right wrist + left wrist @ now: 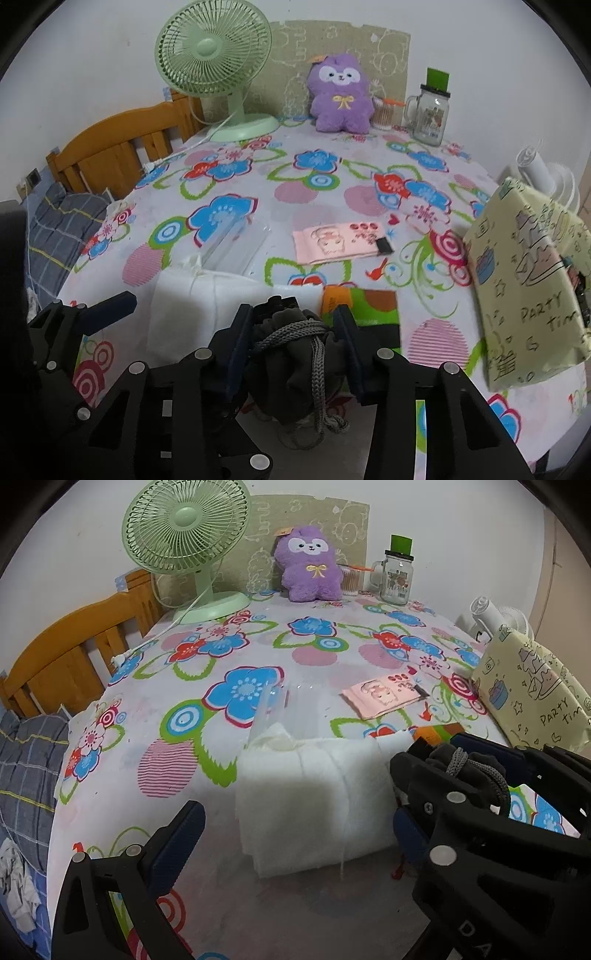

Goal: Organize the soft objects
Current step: 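Grasp the grey knit glove with the right tool and lift it, then grasp the white string-tied cloth bundle with the left tool and lift it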

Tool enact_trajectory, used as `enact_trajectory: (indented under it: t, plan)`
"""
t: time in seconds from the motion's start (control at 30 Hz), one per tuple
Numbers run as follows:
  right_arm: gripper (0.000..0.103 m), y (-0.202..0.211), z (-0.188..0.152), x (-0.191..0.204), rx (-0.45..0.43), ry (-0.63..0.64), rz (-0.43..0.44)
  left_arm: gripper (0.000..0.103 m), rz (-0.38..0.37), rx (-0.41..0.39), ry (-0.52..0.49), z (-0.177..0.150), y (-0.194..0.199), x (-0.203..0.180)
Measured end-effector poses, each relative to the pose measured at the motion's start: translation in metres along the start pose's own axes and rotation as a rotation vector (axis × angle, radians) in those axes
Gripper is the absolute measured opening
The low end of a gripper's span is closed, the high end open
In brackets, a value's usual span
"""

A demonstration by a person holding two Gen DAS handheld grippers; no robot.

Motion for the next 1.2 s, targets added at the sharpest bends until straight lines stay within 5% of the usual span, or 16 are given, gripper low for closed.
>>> enact_trajectory:
  t: [0.43, 1.2]
  plan:
    - [0.046, 0.008, 0.013, -0.029, -0.043, -0.035, -0.044, 0.102, 0.001, 0.007, -0.006, 0.012, -0.010, -0.014]
    - [0.046, -0.002, 0.017, -0.033, -0.040, -0.036, -0.047, 0.074, -0.041, 0.033, 0.038, 0.013, -0.015, -0.010]
Point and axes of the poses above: each gripper's, at about its wrist camera, not at the fingertips, and y roughly against the way its jaws point, x to its left, z to its top, the point moved 6 cm from there along -y, roughly the way its jaws point, and after that the axes turned 15 degrees about z, right-handed, at the moved point
